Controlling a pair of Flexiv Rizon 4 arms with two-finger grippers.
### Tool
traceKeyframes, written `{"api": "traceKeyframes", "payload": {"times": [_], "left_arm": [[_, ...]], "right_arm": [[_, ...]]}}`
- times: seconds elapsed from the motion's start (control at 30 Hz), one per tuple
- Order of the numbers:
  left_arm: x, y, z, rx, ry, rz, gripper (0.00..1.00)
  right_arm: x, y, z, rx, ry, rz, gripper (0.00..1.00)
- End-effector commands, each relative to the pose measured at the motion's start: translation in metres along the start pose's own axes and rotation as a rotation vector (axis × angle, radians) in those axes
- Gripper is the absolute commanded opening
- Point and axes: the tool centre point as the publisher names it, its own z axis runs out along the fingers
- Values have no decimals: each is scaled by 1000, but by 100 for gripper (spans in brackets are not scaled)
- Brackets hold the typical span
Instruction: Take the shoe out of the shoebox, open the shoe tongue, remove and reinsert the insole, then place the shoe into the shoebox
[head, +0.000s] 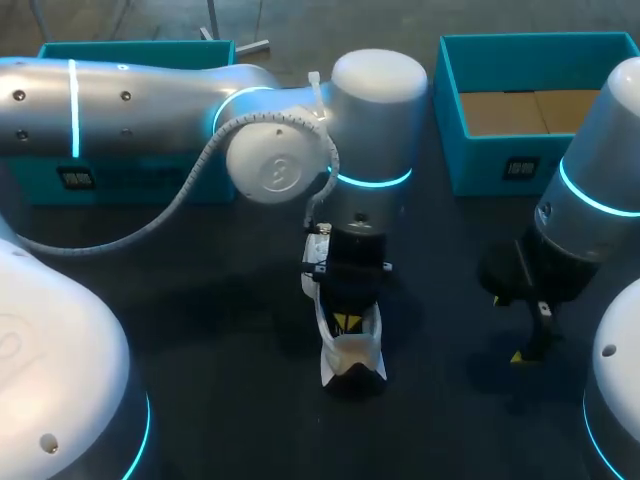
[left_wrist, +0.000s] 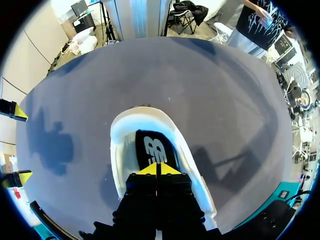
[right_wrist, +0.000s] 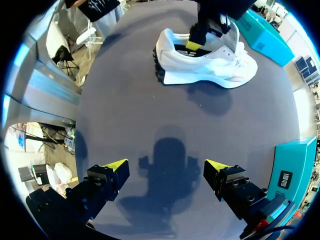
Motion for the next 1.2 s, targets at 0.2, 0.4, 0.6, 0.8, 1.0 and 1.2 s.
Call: {"api": "traceKeyframes", "payload": {"times": [0.2, 0.4, 0.6, 0.8, 1.0, 1.2], "left_arm": [[2, -1, 0, -3, -3, 0, 0], [-10, 5, 4, -10, 34, 22, 0], [-8, 5, 11, 2, 67, 29, 0], [4, 3, 24, 17, 90, 9, 0], [15, -4, 37, 19, 98, 4, 0], [11, -7, 64, 3, 80, -1, 0]], "right_arm": [[1, 0, 1, 2, -2, 1, 100], [1, 0, 1, 2, -2, 1, 100], [1, 0, 1, 2, -2, 1, 100], [1, 0, 1, 2, -2, 1, 100], [1, 0, 1, 2, -2, 1, 100], [1, 0, 1, 2, -2, 1, 100]]}}
